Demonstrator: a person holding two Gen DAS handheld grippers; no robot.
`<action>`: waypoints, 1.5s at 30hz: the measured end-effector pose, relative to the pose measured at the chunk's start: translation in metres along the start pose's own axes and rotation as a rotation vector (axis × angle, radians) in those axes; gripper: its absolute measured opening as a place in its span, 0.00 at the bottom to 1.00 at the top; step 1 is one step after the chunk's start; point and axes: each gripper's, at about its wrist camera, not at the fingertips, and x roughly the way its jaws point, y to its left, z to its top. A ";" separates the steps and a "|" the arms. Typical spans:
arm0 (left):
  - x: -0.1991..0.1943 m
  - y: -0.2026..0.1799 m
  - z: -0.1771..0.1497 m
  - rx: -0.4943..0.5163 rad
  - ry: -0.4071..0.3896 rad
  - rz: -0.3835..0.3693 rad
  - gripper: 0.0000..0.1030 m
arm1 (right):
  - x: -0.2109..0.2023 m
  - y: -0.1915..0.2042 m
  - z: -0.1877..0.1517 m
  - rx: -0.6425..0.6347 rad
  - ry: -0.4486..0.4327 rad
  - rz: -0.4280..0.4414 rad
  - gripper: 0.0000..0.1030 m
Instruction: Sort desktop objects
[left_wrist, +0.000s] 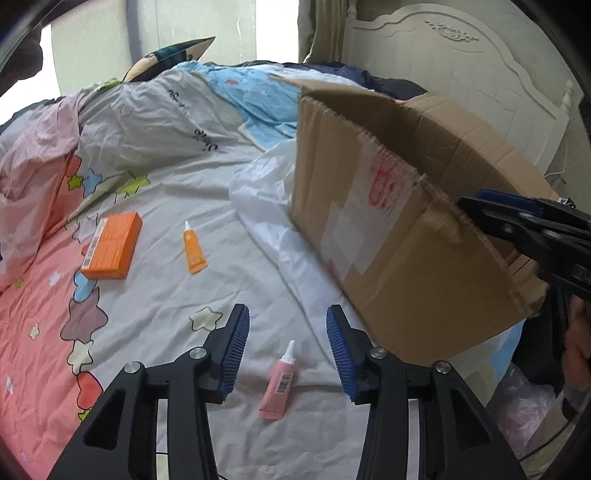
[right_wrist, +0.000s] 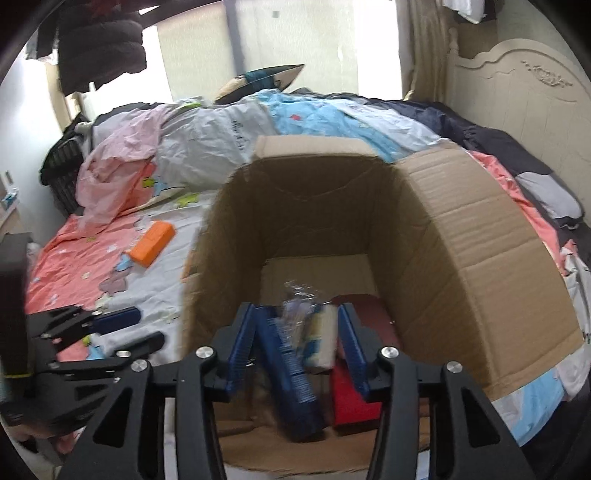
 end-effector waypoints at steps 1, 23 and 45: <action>0.002 0.002 -0.002 -0.004 0.004 0.001 0.45 | -0.001 0.005 -0.001 -0.019 0.003 -0.003 0.48; -0.024 0.033 -0.023 -0.045 -0.039 0.019 0.59 | -0.024 0.081 -0.015 -0.248 0.025 0.063 0.68; 0.016 0.037 -0.061 0.045 0.030 0.099 0.59 | 0.025 0.130 -0.097 -0.557 0.123 -0.085 0.76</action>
